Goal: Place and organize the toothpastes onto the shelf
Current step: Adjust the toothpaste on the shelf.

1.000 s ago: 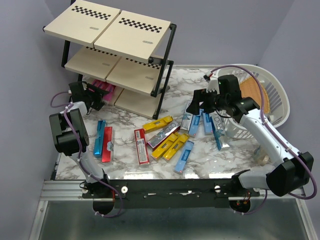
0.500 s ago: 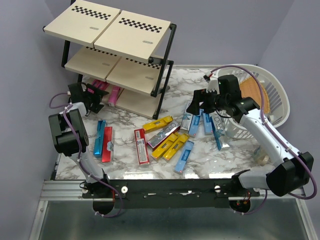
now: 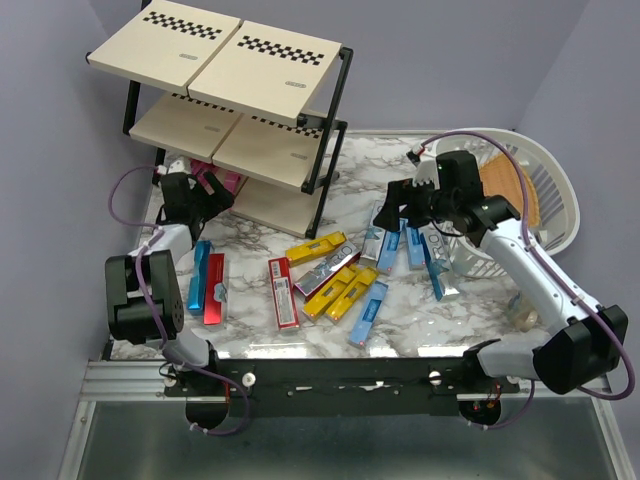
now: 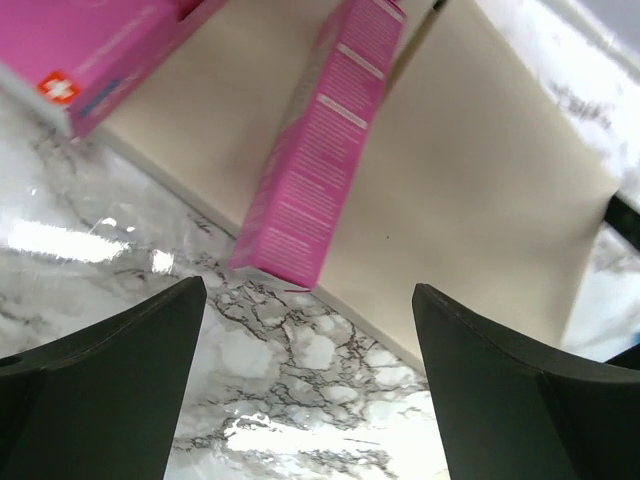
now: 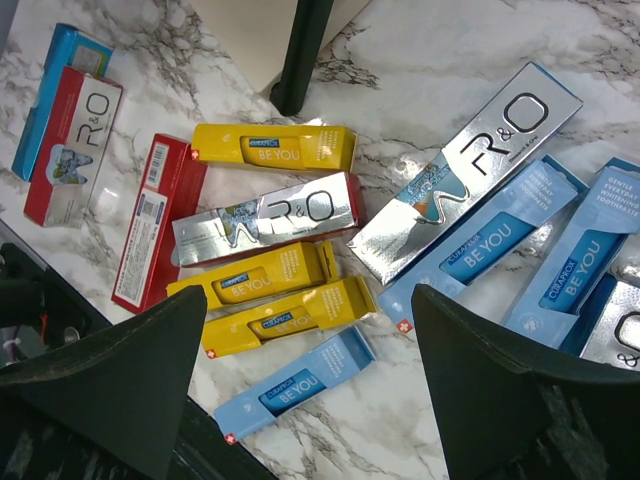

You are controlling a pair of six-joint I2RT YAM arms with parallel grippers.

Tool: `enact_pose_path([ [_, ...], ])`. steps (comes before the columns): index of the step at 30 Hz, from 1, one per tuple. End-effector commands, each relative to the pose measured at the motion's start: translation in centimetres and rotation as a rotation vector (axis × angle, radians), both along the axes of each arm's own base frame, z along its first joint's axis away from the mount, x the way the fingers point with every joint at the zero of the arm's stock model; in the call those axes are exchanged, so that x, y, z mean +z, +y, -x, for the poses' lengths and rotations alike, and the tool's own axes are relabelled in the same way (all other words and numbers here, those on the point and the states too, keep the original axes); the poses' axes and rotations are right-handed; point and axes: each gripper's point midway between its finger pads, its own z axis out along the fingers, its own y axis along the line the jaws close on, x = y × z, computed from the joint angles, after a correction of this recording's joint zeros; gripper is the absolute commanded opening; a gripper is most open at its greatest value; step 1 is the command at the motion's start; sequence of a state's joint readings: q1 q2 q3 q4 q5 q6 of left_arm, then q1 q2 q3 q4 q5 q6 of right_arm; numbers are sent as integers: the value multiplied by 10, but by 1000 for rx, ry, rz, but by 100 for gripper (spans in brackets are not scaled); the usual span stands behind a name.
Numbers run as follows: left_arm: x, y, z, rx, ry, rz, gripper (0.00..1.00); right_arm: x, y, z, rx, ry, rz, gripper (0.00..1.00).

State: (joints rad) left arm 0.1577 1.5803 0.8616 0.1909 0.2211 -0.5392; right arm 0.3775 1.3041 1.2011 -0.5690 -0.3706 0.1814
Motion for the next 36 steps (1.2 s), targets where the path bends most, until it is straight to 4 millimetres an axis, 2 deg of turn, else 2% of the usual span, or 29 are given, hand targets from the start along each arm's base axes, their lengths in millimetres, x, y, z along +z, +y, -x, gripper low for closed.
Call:
enact_pose_path([
  [1,6,6,-10,-66,-66,-312,94,5,-1,4,21,-41,-12,92],
  [5,-3,14,-12,-63,-30,-376,90,6,-2,5,17,-53,-15,92],
  [10,-11,7,-15,-123,-14,-458,86,6,-2,6,24,-59,-17,92],
  [17,-25,0,-19,-204,5,-473,75,6,-3,7,24,-67,-14,92],
  [23,-33,-6,-19,-240,12,-467,73,6,-3,7,29,-67,-13,92],
  [35,-31,-10,-18,-252,-51,-435,68,4,-2,9,42,-76,-16,91],
  [36,-31,-6,-16,-239,-64,-426,68,5,-2,9,40,-79,-17,91],
])
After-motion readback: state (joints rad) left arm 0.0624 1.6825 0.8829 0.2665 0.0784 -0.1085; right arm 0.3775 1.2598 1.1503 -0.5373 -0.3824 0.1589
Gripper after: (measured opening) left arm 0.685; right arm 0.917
